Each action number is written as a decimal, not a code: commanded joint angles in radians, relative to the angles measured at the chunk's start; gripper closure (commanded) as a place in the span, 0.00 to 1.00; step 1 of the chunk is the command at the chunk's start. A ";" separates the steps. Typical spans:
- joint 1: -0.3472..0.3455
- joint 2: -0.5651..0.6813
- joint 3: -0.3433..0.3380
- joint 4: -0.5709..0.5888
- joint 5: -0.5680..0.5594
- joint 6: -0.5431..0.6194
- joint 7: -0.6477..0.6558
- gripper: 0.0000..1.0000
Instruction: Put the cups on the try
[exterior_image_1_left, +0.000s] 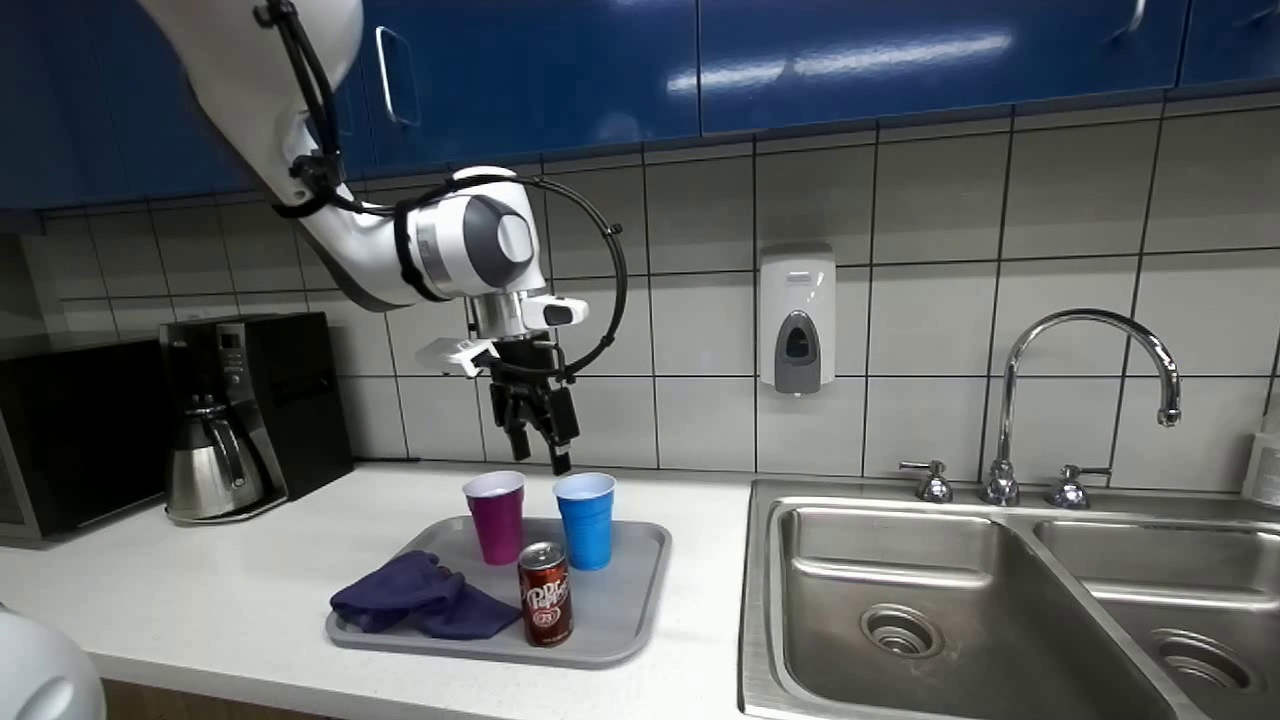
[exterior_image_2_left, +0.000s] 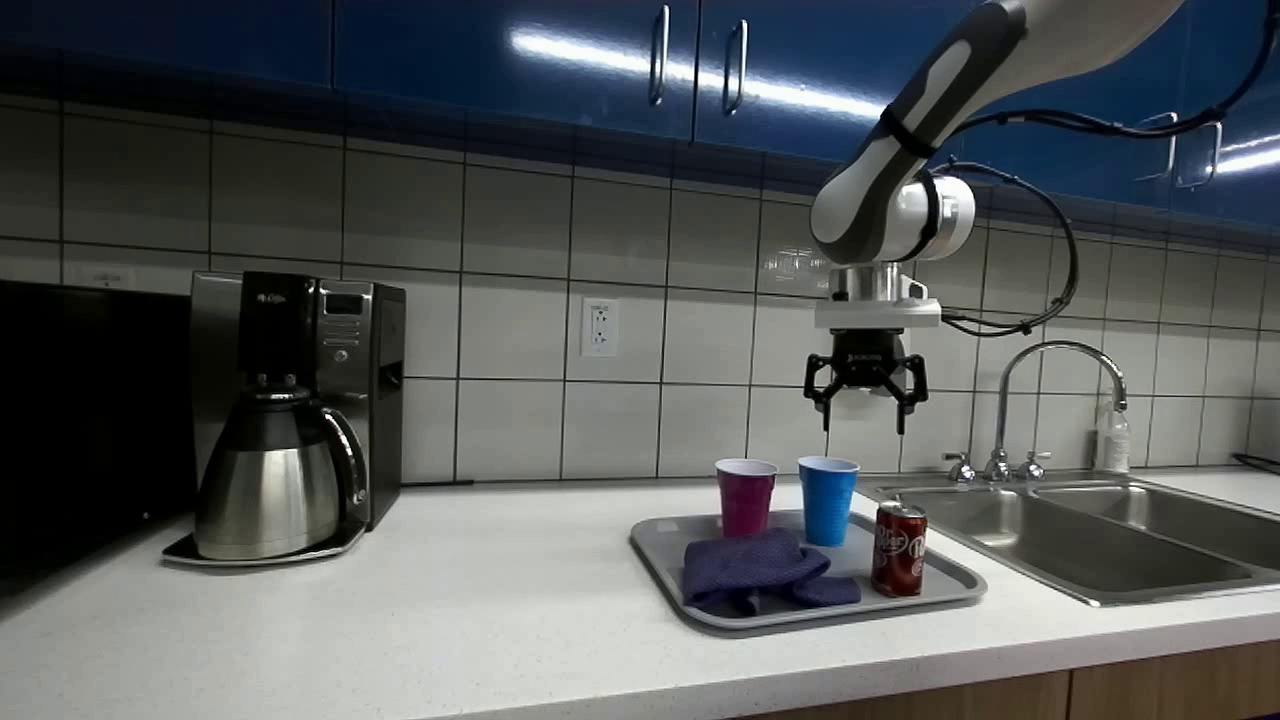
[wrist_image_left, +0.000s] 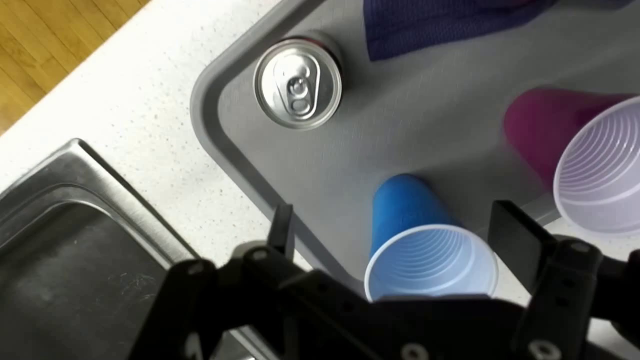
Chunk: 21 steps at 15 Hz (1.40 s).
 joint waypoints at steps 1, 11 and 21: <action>-0.021 -0.117 0.058 -0.083 -0.011 -0.058 -0.021 0.00; -0.038 -0.143 0.096 -0.100 0.006 -0.107 -0.031 0.00; -0.038 -0.143 0.096 -0.101 0.006 -0.107 -0.032 0.00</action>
